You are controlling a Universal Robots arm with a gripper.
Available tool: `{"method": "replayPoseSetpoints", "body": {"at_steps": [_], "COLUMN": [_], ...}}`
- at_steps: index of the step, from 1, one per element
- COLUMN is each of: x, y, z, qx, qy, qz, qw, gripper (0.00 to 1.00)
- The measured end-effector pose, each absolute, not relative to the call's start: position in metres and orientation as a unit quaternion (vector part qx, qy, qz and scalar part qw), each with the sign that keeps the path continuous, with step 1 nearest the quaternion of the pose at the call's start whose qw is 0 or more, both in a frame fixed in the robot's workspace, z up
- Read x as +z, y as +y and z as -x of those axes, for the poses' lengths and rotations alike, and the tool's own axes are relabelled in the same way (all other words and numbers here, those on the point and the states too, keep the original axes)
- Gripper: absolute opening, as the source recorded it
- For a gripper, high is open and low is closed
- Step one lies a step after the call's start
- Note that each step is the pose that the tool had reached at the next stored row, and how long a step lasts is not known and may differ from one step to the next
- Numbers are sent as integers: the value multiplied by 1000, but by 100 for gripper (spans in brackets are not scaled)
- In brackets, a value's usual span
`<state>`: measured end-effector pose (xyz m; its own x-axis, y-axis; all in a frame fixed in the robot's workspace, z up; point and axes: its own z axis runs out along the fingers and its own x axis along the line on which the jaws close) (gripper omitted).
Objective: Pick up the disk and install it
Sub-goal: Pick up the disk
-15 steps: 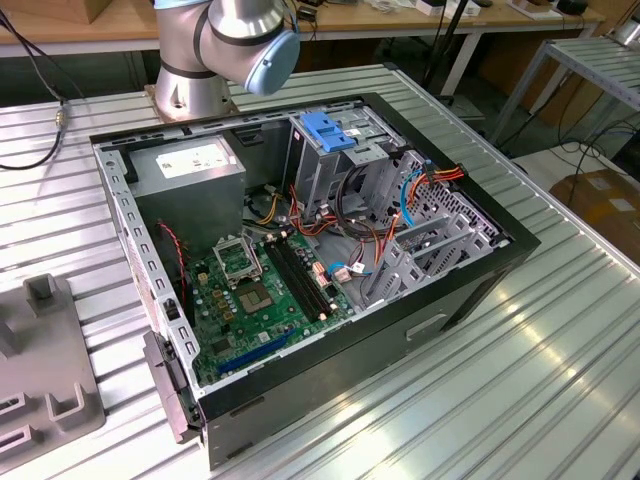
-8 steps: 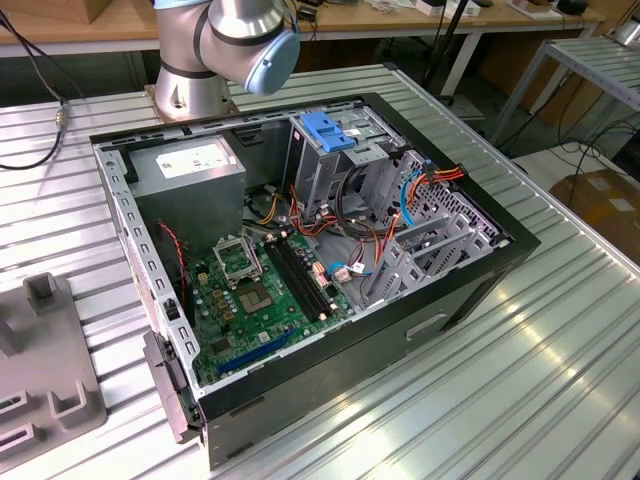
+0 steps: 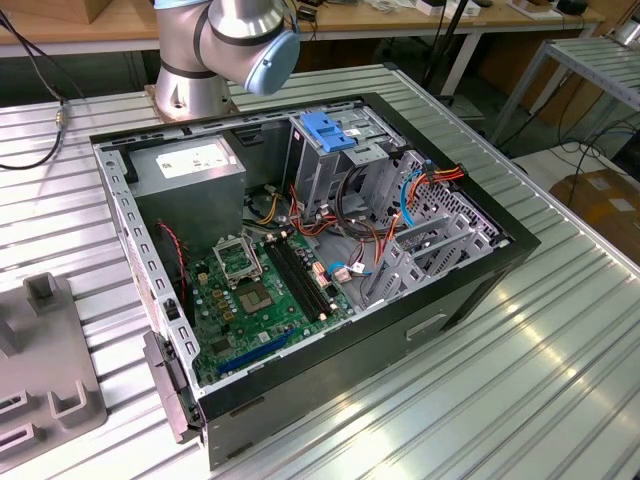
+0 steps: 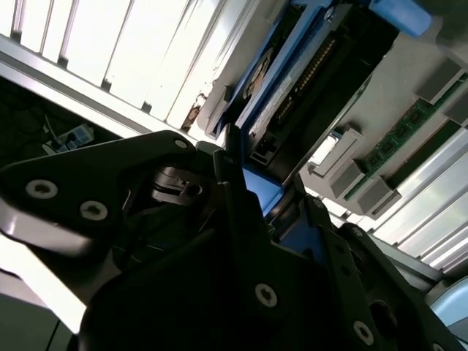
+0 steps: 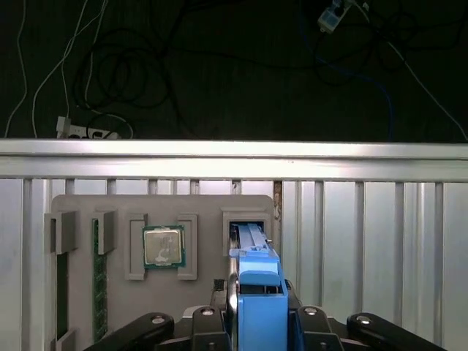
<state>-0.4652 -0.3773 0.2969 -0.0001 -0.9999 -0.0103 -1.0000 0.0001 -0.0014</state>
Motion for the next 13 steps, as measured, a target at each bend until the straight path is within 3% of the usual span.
{"method": "replayPoseSetpoints", "body": {"at_steps": [13], "x": [297], "y": [-377], "z": [465], "qx": [3], "qy": [712], "qz": [702], "qw": [4], "gripper": [37]}}
